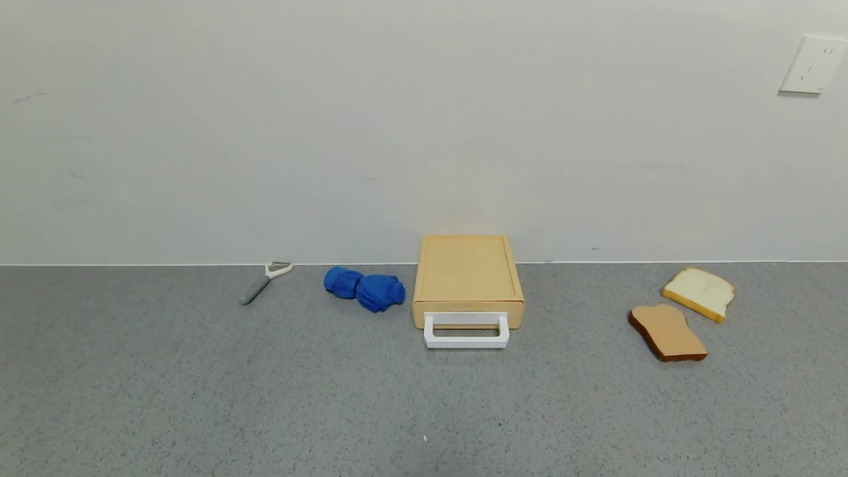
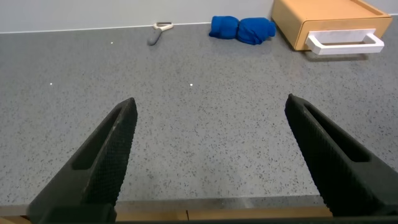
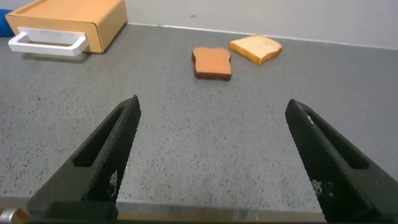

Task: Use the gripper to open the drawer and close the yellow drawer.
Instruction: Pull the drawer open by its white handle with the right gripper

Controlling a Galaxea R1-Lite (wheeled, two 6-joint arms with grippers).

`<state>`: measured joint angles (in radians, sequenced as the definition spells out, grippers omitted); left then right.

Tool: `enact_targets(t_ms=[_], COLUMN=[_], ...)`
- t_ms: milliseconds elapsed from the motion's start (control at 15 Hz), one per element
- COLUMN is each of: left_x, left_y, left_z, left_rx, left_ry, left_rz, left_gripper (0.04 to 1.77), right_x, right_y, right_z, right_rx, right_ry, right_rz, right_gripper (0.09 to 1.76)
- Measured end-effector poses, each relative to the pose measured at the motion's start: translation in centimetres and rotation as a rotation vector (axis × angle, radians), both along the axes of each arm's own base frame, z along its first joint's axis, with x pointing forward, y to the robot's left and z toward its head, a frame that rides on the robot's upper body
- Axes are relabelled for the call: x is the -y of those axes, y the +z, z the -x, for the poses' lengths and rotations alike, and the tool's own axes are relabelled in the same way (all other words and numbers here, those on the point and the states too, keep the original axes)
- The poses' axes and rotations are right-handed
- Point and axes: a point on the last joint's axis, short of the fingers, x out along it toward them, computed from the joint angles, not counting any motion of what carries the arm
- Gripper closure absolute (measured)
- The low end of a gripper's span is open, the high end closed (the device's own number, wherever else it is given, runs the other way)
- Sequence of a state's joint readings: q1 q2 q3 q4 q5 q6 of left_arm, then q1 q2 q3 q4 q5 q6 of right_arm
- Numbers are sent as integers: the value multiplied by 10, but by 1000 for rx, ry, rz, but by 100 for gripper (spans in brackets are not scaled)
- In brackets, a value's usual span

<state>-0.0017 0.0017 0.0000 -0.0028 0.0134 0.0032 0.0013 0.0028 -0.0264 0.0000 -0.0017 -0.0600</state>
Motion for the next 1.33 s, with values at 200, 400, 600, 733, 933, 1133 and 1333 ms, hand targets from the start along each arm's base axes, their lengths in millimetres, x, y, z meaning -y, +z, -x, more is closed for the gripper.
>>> enact_targets(t_ms=[200, 400, 600, 733, 933, 1133, 1333], left_x=[0, 0, 0, 0, 0, 0, 0], left_y=[0, 0, 0, 0, 0, 0, 0], left_z=[0, 0, 0, 0, 0, 0, 0], left_rx=[0, 0, 0, 0, 0, -1, 0], left_ry=[0, 0, 0, 0, 0, 0, 0], left_rz=[0, 0, 0, 0, 0, 0, 0], left_gripper=[9, 9, 9, 9, 9, 9, 9], right_x=[0, 0, -1, -2, -4, -11, -28], right_y=[25, 64, 109, 133, 162, 178, 187], right_z=[4, 0, -18, -36, -78, -124, -171], right_rx=[28, 27, -6, -43, -131, -227, -312], right_ry=[2, 11, 44, 83, 139, 186, 208], right_rz=[5, 5, 4, 3, -3, -41, -95], right_gripper=[14, 14, 14, 14, 14, 14, 14])
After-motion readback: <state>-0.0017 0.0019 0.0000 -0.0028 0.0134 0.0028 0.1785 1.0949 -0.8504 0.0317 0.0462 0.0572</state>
